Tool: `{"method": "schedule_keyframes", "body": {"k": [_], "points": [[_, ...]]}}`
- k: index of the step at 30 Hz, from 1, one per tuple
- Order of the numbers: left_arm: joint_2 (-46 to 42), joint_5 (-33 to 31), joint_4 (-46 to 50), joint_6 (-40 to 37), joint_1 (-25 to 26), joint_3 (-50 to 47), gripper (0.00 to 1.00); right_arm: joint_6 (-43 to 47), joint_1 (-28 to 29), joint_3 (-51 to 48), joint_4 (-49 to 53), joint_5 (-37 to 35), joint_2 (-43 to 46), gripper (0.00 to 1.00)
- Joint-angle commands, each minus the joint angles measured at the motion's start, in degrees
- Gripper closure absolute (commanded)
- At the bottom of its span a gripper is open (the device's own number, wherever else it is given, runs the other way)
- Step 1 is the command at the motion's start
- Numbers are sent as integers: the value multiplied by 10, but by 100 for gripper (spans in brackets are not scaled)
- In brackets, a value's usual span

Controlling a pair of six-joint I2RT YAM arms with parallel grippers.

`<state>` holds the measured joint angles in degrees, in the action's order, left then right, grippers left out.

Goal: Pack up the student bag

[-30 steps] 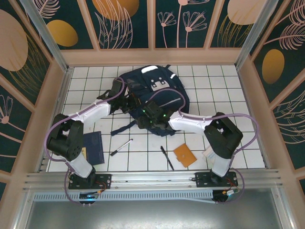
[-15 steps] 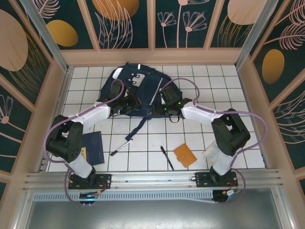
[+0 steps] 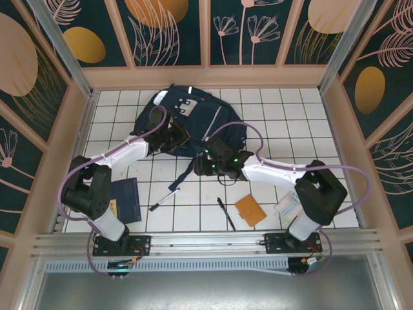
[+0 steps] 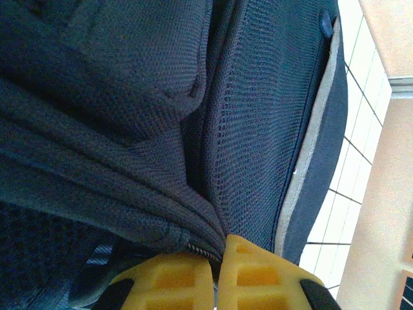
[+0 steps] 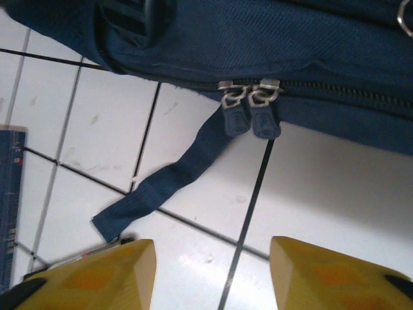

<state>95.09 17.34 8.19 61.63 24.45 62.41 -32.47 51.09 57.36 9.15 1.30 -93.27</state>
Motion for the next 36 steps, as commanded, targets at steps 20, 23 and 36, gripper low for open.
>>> {"method": "schedule_keyframes", "body": {"k": [20,23,36], "points": [[-19,49,1,19,1,38,100,35,-42,40,-167,-38,-112,73],[-20,49,2,18,1,38,100,38,-42,46,-176,-25,-111,66],[-15,9,40,-36,1,55,100,30,-49,40,-93,-100,-88,100]]}}
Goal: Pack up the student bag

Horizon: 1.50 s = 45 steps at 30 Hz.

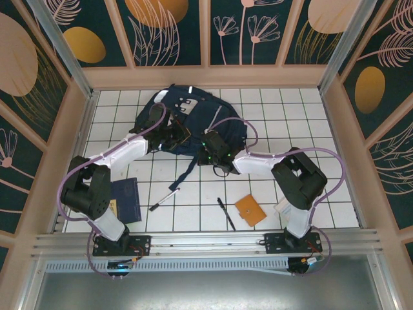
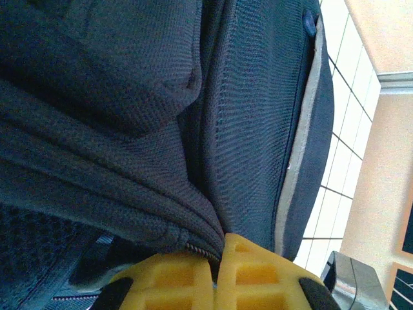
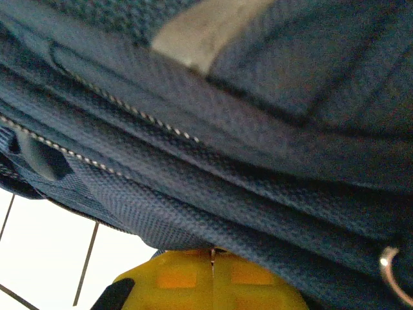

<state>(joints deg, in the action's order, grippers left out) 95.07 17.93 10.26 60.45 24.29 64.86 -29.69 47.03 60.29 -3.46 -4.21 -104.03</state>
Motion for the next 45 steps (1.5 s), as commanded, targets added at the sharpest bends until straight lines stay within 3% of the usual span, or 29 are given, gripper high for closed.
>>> {"method": "schedule_keyframes", "body": {"k": [1,9,17,21,25,29,31,36,40,42,45], "points": [[-13,-7,26,-33,2,34,100,3,-11,9,45,-51,25,100],[1,-77,49,-108,-2,50,100,22,-73,-51,103,-68,106,100],[24,-81,48,-183,-9,61,100,61,-162,-120,130,-89,198,100],[28,-78,47,-228,-15,67,100,91,-212,-138,132,-56,225,100],[69,-81,55,-271,-30,94,100,135,-205,-140,124,9,236,100],[124,-103,70,-323,-48,155,99,163,-163,-133,112,56,229,100],[143,-105,92,-338,-51,191,80,163,-144,-126,105,64,214,100],[133,-88,147,-335,-51,232,56,155,-121,-118,92,66,189,100],[93,-55,149,-340,-47,187,51,186,-134,-93,88,110,159,74],[82,-50,148,-364,-34,175,49,205,-153,-80,85,152,144,57],[78,-52,137,-433,0,167,48,248,-198,-55,82,235,111,51]]}}
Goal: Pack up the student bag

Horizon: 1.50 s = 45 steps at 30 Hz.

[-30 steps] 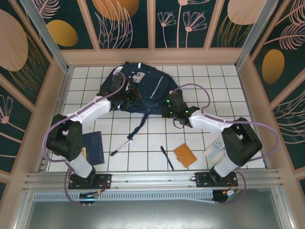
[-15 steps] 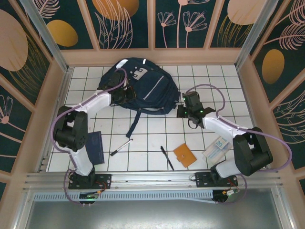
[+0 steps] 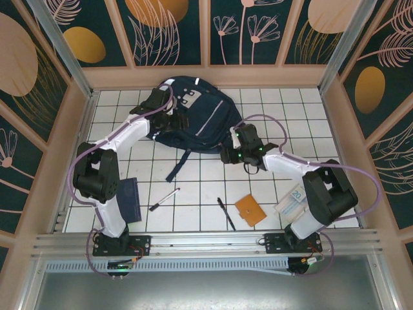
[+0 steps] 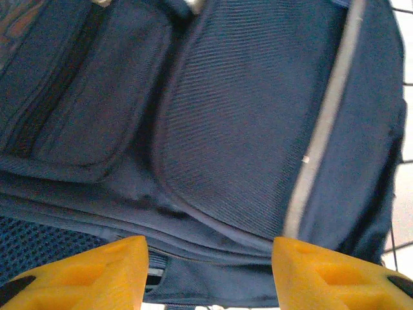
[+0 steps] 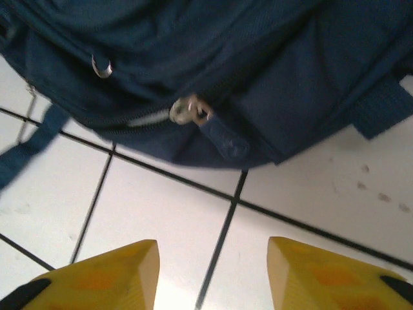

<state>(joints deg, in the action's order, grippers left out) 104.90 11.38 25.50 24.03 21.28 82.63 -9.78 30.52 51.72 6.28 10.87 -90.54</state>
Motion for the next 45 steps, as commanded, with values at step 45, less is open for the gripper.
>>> {"method": "schedule_keyframes", "body": {"k": [45], "points": [[-42,226,-281,-711,63,-259,49,267,-8,125,-20,205,-187,74]]}}
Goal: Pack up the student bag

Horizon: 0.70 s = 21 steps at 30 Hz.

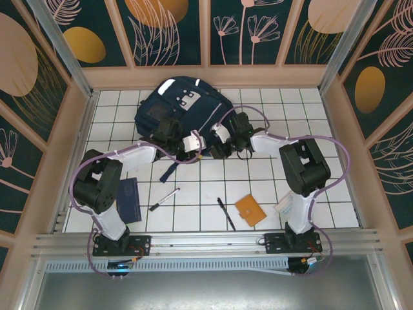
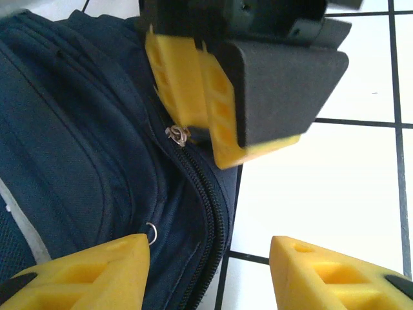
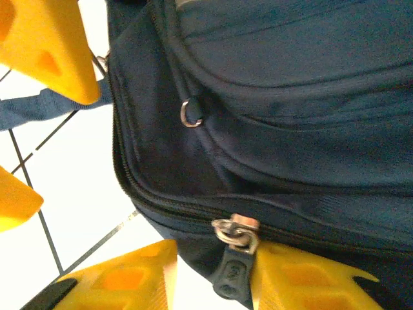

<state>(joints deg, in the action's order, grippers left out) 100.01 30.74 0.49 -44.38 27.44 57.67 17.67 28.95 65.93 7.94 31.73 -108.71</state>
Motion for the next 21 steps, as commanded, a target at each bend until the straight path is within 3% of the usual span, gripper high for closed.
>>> {"method": "schedule_keyframes", "body": {"k": [1,6,17,19,21], "points": [[8,28,-40,-28,2,-13,48,-14,7,-24,-47,-4,0,80],[8,8,-83,-33,1,-32,45,-37,8,-56,-79,5,58,99],[23,6,-103,-55,20,-31,45,-60,7,-79,-73,60,115,100],[21,-6,-112,-56,23,-36,56,-62,9,-78,-67,64,117,100],[18,-31,-124,-52,24,-41,85,-67,9,-76,-60,47,118,100]]}}
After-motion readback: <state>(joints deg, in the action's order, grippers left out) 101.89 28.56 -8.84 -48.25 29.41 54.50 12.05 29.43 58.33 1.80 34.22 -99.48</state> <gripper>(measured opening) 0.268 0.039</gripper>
